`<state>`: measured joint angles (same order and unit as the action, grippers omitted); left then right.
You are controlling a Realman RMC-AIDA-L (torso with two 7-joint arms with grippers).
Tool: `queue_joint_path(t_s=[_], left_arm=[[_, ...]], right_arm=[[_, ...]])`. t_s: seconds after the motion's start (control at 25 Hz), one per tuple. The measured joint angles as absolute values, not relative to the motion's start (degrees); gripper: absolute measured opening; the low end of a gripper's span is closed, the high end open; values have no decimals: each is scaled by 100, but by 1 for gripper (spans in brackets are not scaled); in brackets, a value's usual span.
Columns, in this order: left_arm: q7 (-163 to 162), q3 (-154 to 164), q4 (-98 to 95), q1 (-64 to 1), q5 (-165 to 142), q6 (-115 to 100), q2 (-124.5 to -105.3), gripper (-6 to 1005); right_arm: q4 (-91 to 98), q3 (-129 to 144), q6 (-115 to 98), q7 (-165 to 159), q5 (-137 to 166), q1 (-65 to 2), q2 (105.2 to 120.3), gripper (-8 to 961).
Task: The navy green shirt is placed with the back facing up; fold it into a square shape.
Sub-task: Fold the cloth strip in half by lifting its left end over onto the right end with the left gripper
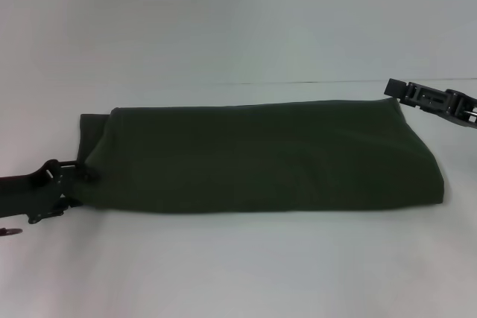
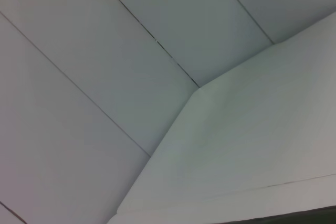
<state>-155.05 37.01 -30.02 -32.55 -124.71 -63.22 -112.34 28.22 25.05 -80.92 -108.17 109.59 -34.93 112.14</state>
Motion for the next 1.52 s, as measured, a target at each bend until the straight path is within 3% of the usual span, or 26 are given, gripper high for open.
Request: queue_joint_path(t_s=[0.24, 0.32, 0.76, 1.04, 1.24, 1.4, 1.52], left_arm=[[-15098, 3642, -3048, -3221, -12439, -6276, -11249, 677], [-15082, 3652, -3062, -3221, -12454, -6275, -11250, 491], [-15009, 3660, -3070, -3206, -12467, -6295, -11251, 82], [-14665, 3613, -3400, -2931, -12262, -6598, -11289, 62], [-14103, 3389, -3691, -2715, -12124, -6833, -11284, 63], [-13858, 3266, -3749, -2606, -12159, -6870, -11192, 63], [-13767, 3204, -3842, -2421, -12207, -6883, -11011, 63]], right_arm=[[2821, 2505, -8086, -10816, 10959, -3496, 11214, 824], [2821, 2505, -8084, -10815, 10959, -3498, 11214, 824], [2821, 2505, -8076, -10801, 10959, -3509, 11224, 824], [2820, 2505, -8078, -10768, 10893, -3479, 11263, 824], [2805, 2505, -8106, -10756, 10713, -3459, 11369, 824], [2803, 2505, -8089, -10753, 10657, -3466, 11435, 824], [2766, 2505, -8030, -10752, 10605, -3485, 11447, 824]])
